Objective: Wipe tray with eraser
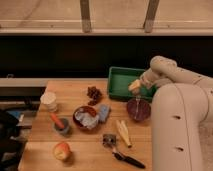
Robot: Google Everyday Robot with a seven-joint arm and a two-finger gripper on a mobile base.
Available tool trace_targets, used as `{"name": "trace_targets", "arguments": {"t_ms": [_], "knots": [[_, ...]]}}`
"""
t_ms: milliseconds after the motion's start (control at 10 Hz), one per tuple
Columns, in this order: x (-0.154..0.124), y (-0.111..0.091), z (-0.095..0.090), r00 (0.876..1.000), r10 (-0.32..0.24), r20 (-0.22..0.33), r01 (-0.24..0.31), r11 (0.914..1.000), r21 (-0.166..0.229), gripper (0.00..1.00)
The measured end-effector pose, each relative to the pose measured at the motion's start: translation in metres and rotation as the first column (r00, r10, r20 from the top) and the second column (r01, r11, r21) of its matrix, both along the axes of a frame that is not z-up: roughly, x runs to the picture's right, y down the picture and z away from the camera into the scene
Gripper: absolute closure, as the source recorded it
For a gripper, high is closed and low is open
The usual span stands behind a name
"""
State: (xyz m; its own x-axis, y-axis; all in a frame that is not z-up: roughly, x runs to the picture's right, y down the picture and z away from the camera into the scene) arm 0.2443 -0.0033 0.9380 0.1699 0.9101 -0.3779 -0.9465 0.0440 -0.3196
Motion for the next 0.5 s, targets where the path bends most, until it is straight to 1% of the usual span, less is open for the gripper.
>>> {"name": "trace_targets", "arguments": {"t_ms": [200,400,500], "knots": [[0.002,0.004,0.016,1.0,0.01,-0.007,-0.01,0.9999,-0.01,0.2],[0.002,0.012,0.032,1.0,0.023,-0.011,-0.023,0.9992,-0.033,0.2],[0.002,0.017,0.036,1.0,0.029,-0.01,-0.03,0.9986,-0.045,0.2]]}}
